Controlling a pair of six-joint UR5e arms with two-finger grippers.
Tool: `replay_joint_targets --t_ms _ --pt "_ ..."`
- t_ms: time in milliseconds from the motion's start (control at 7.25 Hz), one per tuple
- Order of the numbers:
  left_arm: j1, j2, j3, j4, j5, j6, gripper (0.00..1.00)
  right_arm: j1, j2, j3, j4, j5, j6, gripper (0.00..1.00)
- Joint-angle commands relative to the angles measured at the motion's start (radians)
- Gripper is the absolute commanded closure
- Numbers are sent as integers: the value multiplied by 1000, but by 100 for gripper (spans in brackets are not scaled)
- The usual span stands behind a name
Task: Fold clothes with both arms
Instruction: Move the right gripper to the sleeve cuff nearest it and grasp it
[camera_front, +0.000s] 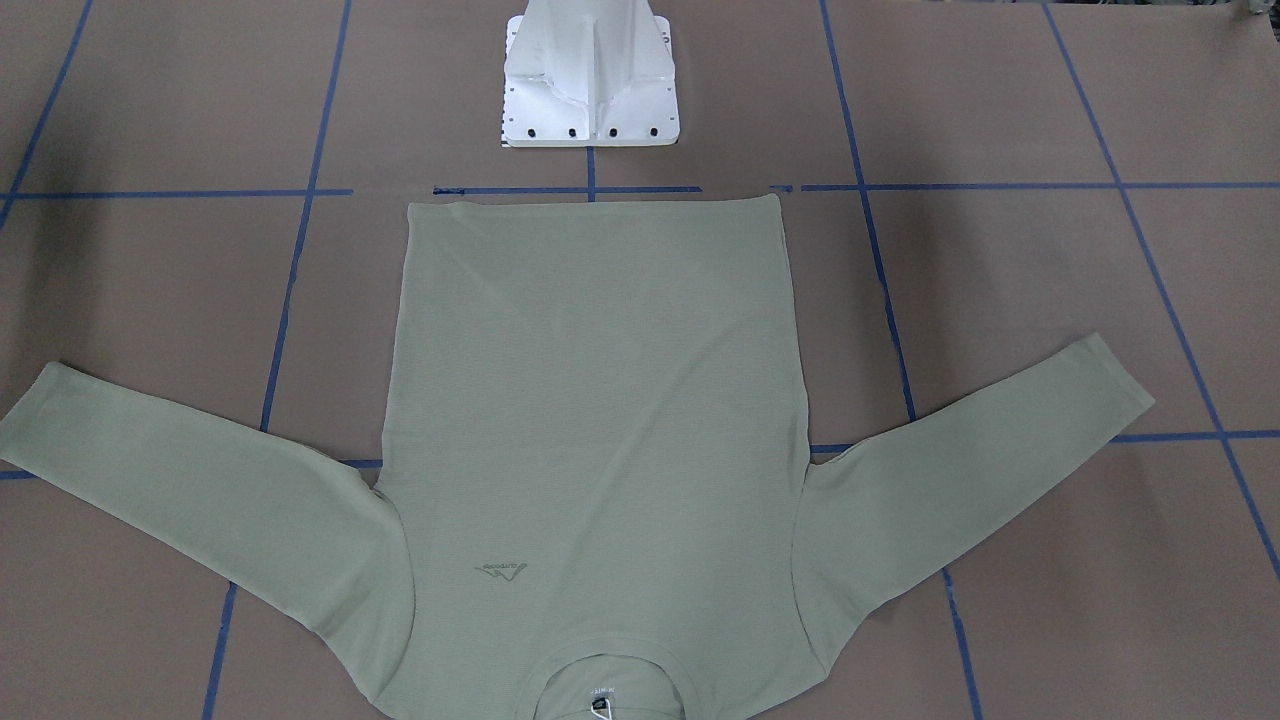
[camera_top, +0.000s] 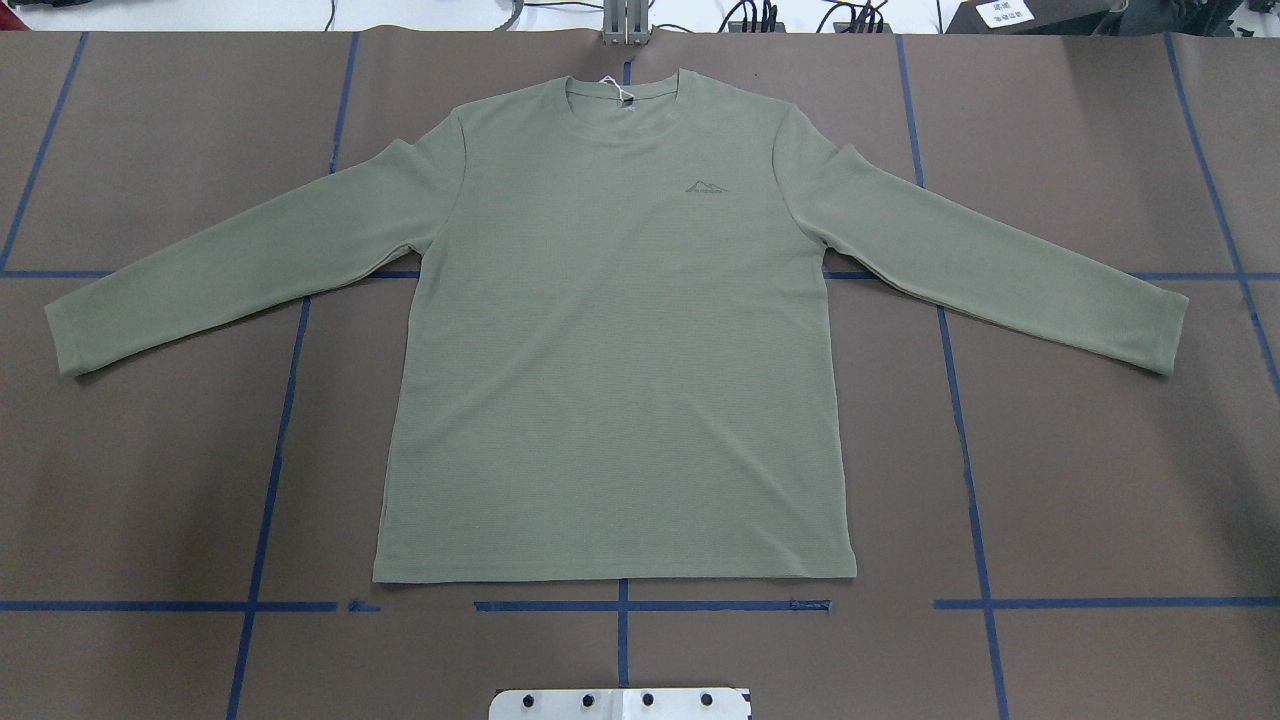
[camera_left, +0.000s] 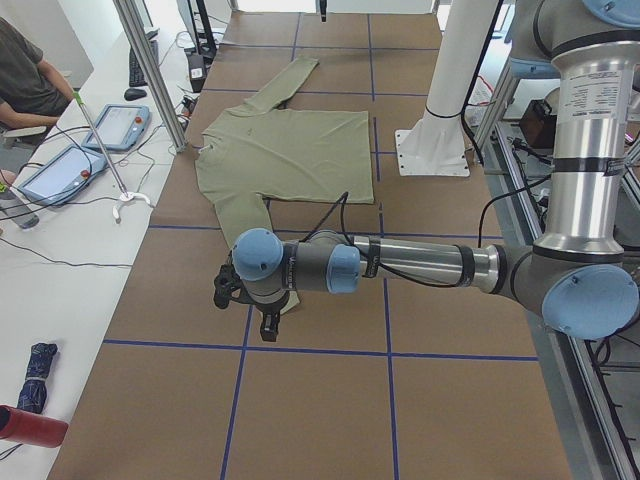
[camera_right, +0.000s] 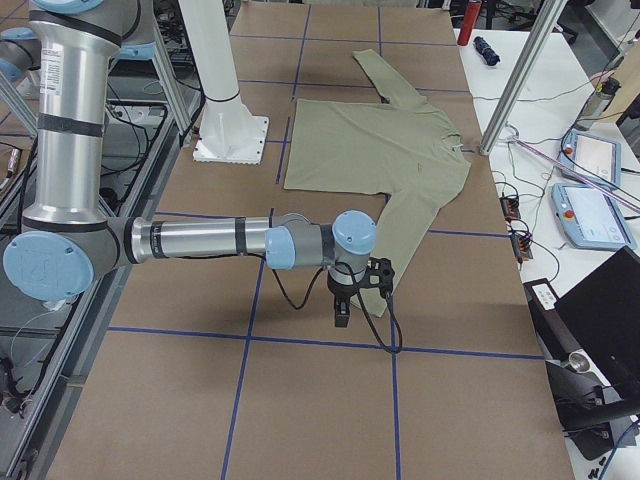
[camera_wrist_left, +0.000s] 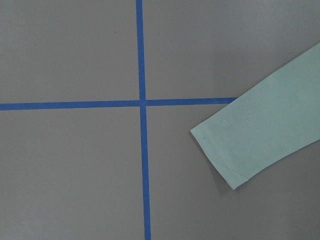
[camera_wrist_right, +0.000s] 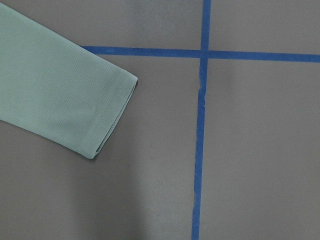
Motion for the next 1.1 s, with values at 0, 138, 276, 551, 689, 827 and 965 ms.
replay_joint_targets --t_ms 0,138,276,551,689,827,965 --pt "0 0 -13 -9 7 2 0 0 0 -1 1 0 0 0" --pt "0 1 -28 -9 2 0 0 0 2 -1 1 0 2 0" --pt "2 1 -38 -8 7 -2 0 0 2 0 1 0 3 0" --pt "5 13 -59 -12 2 -8 0 0 5 0 1 2 5 0" --pt "6 4 -89 -11 8 -6 0 0 7 -1 1 0 3 0" --pt "6 12 -93 -14 18 -2 0 0 10 -6 -1 12 2 0" --pt "6 4 -90 -14 21 -11 0 -2 14 -5 1 35 3 0"
